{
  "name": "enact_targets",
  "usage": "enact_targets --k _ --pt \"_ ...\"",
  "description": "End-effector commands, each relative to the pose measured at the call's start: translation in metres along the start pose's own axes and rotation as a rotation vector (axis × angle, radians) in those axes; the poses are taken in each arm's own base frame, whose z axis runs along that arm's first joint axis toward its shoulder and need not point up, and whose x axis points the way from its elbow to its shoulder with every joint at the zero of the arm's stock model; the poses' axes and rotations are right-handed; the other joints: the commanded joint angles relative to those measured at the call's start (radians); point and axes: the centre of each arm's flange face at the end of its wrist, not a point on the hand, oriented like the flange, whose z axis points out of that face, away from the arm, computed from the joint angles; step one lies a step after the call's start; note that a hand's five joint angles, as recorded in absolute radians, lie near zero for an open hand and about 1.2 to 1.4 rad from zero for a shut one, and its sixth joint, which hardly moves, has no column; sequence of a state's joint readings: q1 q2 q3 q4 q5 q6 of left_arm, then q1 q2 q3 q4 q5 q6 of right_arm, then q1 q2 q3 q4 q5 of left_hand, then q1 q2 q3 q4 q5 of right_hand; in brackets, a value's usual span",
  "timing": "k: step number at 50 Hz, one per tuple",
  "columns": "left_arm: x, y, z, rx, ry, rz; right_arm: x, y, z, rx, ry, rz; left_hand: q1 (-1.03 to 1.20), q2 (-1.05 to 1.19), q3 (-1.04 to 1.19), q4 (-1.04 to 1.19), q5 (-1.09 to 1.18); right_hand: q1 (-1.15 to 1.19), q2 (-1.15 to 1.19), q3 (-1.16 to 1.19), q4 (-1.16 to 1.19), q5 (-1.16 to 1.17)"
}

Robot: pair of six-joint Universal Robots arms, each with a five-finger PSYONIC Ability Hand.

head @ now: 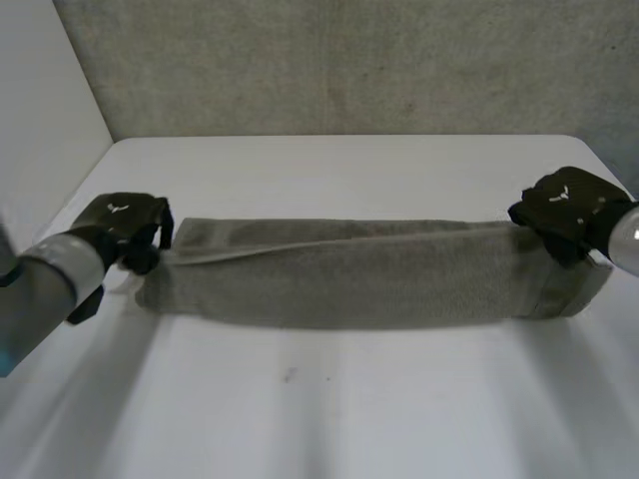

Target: Fold the towel.

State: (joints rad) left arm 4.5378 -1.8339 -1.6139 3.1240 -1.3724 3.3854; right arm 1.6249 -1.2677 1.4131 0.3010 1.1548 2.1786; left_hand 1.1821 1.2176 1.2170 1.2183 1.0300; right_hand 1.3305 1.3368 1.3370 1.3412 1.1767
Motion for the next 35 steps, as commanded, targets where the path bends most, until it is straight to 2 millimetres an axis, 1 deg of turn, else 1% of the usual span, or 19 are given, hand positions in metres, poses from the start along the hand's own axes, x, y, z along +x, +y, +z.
enact_targets --k 1,2,3,5,6,8,9,10,11,13,14,16,20,22,31,32,33,34,35 --pt "0.000 0.001 0.068 0.010 -0.038 0.015 0.005 0.009 0.065 -0.028 0.031 0.033 0.214 0.179 0.179 0.178 0.192 0.066 0.059 0.059 0.055 0.045" --pt "-0.001 0.001 0.079 0.018 -0.050 0.019 0.004 0.012 0.076 -0.030 0.036 0.043 0.214 0.179 0.179 0.178 0.192 0.066 0.059 0.059 0.055 0.045" --pt "-0.001 0.001 0.079 0.018 -0.050 0.019 0.004 0.012 0.077 -0.030 0.036 0.043 0.214 0.179 0.179 0.178 0.192 0.066 0.059 0.059 0.055 0.045" --pt "-0.005 0.005 0.101 0.027 -0.066 0.019 0.000 0.017 0.098 -0.023 0.046 0.044 0.214 0.179 0.179 0.178 0.192 0.066 0.059 0.059 0.055 0.045" --pt "-0.005 0.005 0.101 0.027 -0.066 0.019 0.000 0.017 0.098 -0.023 0.046 0.044 0.214 0.179 0.179 0.178 0.192 0.066 0.059 0.059 0.055 0.045" --pt "-0.001 0.010 0.118 0.023 -0.060 0.023 -0.007 0.022 0.117 -0.007 0.050 0.029 0.214 0.179 0.179 0.178 0.192 0.066 0.059 0.059 0.055 0.045" --pt "-0.001 0.010 0.118 0.023 -0.060 0.023 -0.007 0.022 0.117 -0.007 0.050 0.029 0.214 0.179 0.179 0.178 0.192 0.066 0.059 0.059 0.055 0.045" --pt "0.001 0.010 0.124 0.024 -0.054 0.025 -0.011 0.025 0.126 0.004 0.055 0.021 0.214 0.179 0.179 0.178 0.192 0.066 0.059 0.059 0.055 0.045" --pt "0.001 0.010 0.124 0.024 -0.054 0.025 -0.011 0.025 0.126 0.004 0.055 0.021 0.214 0.179 0.179 0.178 0.192 0.066 0.059 0.059 0.055 0.045" --pt "0.004 0.014 0.138 0.025 -0.048 0.028 -0.016 0.029 0.141 0.021 0.075 0.009 0.214 0.179 0.179 0.178 0.192 0.066 0.059 0.059 0.055 0.045" --pt "0.004 0.014 0.138 0.025 -0.048 0.028 -0.016 0.029 0.141 0.021 0.075 0.009 0.214 0.179 0.179 0.178 0.192 0.066 0.059 0.059 0.055 0.045" --pt "0.006 0.017 0.149 0.025 -0.044 0.029 -0.015 0.033 0.153 0.029 0.114 -0.004 0.214 0.179 0.179 0.178 0.192 0.066 0.059 0.059 0.055 0.045" --pt "0.008 0.020 0.158 0.027 -0.040 0.031 -0.013 0.038 0.163 0.024 0.151 -0.010 0.214 0.179 0.179 0.178 0.192 0.066 0.059 0.059 0.055 0.045" --pt "0.014 0.025 0.165 0.025 -0.029 0.037 -0.011 0.040 0.169 0.027 0.166 -0.013 0.214 0.179 0.179 0.178 0.192 0.066 0.059 0.059 0.055 0.045" --pt "0.016 0.029 0.170 0.014 -0.039 0.040 -0.011 0.044 0.182 0.043 0.184 -0.021 0.214 0.179 0.179 0.178 0.192 0.066 0.059 0.059 0.055 0.045" --pt "0.016 0.028 0.170 0.015 -0.041 0.040 -0.011 0.046 0.184 0.043 0.186 -0.023 0.214 0.179 0.179 0.178 0.192 -0.198 -0.204 -0.204 -0.208 -0.218" --pt "0.017 0.028 0.170 0.015 -0.041 0.041 -0.012 0.047 0.185 0.042 0.185 -0.023 0.005 -0.030 -0.030 -0.031 -0.017 -0.724 -0.730 -0.730 -0.734 -0.744" --pt "0.017 0.028 0.170 0.015 -0.041 0.041 -0.012 0.047 0.185 0.042 0.185 -0.023 0.003 -0.032 -0.032 -0.033 -0.019 -0.729 -0.735 -0.735 -0.739 -0.750" --pt "0.017 0.028 0.170 0.013 -0.042 0.040 -0.013 0.047 0.186 0.045 0.186 -0.024 -0.439 -0.474 -0.474 -0.475 -0.461 -1.156 -1.162 -1.162 -1.167 -1.177"
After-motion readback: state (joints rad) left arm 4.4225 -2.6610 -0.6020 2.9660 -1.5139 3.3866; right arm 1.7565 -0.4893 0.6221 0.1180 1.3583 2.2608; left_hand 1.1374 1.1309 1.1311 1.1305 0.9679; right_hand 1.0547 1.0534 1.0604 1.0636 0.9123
